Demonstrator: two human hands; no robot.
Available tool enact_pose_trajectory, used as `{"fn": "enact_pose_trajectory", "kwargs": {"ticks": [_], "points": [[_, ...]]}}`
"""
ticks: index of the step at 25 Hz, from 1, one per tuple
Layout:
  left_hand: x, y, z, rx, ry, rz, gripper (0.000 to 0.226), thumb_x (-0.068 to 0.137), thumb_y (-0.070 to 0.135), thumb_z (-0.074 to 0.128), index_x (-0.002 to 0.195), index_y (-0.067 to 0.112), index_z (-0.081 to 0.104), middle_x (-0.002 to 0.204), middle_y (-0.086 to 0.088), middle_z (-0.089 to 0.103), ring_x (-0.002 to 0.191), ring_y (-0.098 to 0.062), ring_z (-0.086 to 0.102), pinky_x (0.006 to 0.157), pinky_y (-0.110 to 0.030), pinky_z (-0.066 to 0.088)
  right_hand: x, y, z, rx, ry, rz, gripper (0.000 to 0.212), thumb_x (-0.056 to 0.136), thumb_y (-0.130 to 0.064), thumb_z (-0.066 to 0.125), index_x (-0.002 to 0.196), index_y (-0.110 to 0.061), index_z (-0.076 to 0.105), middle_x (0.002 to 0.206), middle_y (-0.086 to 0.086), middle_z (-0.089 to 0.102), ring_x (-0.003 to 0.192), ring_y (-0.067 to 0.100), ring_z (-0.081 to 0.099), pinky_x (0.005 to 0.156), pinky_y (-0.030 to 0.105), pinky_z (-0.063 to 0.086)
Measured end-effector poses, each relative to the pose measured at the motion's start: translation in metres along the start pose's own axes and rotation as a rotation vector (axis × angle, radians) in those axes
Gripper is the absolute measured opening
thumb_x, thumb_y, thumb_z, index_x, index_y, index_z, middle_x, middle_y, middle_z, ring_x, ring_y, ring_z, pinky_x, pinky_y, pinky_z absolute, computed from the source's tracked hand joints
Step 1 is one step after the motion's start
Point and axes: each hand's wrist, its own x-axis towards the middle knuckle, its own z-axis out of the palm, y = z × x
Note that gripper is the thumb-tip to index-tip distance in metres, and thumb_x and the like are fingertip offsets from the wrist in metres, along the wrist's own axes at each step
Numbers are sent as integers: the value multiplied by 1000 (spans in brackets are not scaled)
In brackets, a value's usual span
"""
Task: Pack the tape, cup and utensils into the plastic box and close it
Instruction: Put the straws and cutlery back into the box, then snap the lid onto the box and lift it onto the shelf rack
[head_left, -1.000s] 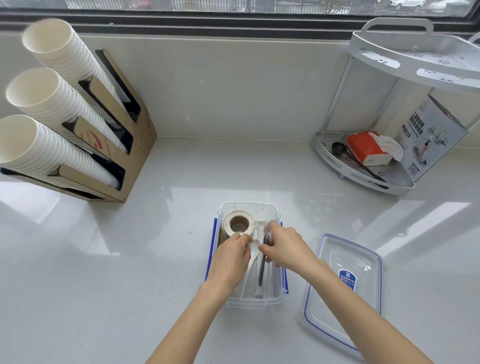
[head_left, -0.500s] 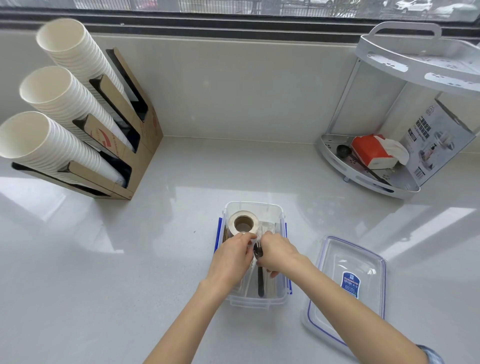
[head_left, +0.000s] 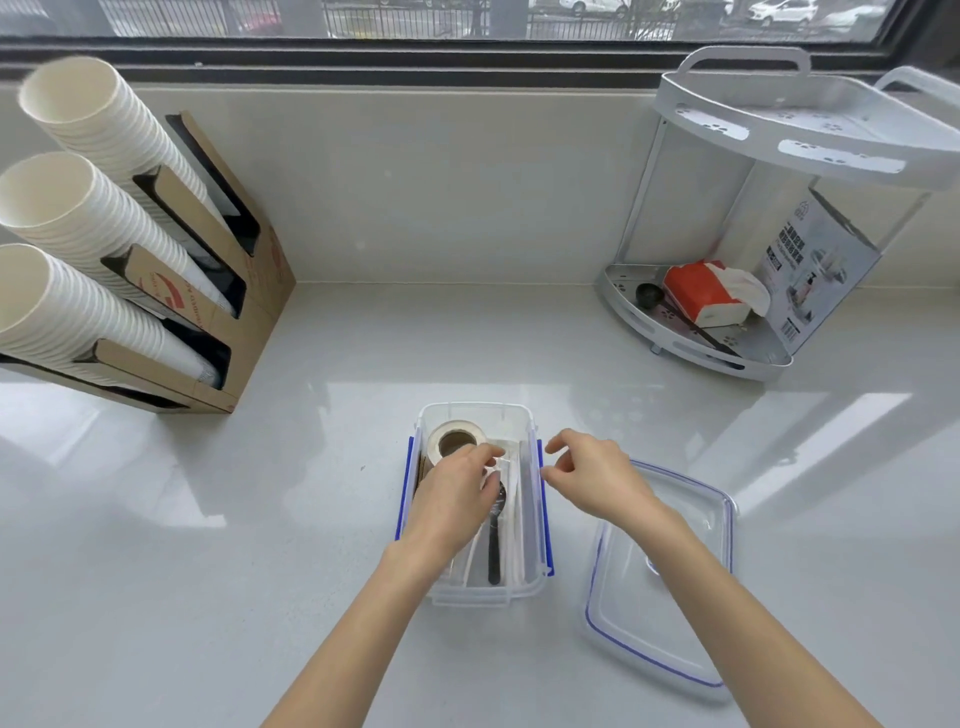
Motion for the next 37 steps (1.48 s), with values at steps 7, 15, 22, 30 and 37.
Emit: {"fn": "enact_pose_trajectory", "kwargs": {"ticks": [7, 15, 22, 30, 37], "points": [[0, 46, 28, -2, -41, 94, 34, 92, 17, 41, 126, 15, 50, 127, -4, 57, 113, -18, 54, 97, -30, 42, -21, 66, -9, 56, 83, 136, 43, 88, -29, 47, 129, -15, 45, 126, 7, 57, 117, 25, 52, 95, 38, 45], [1, 76, 82, 127, -194, 71, 39, 93, 20, 36, 131, 12, 41, 135, -7, 49, 121, -23, 47, 96, -36, 42, -55, 128, -15, 51, 128, 332, 47, 91, -32, 44, 134, -14, 37, 136, 12, 41, 123, 30, 45, 96, 38, 39], [-7, 79, 115, 382, -333, 7, 46, 93, 25, 36, 132, 2, 29, 138, -14, 38, 125, -31, 35, 98, -38, 37, -71, 153, -6, 49, 77, 460, 45, 92, -30, 44, 126, -1, 38, 131, 19, 39, 123, 35, 40, 94, 39, 39], [-12, 73, 131, 337, -354, -86, 58, 91, 33, 38, 139, 5, 18, 146, -15, 22, 132, -32, 22, 106, -42, 29, -70, 153, 16, 126, 112, 479, 39, 92, -26, 44, 120, 1, 40, 129, 22, 38, 119, 38, 39, 95, 38, 39], [-21, 73, 131, 192, -329, -137, 67, 90, 36, 40, 143, 12, 7, 156, -9, 7, 139, -30, 8, 113, -42, 16, -72, 150, 30, 411, 268, 519, 42, 89, -13, 47, 128, 0, 40, 131, 18, 32, 115, 43, 41, 98, 38, 36]]}}
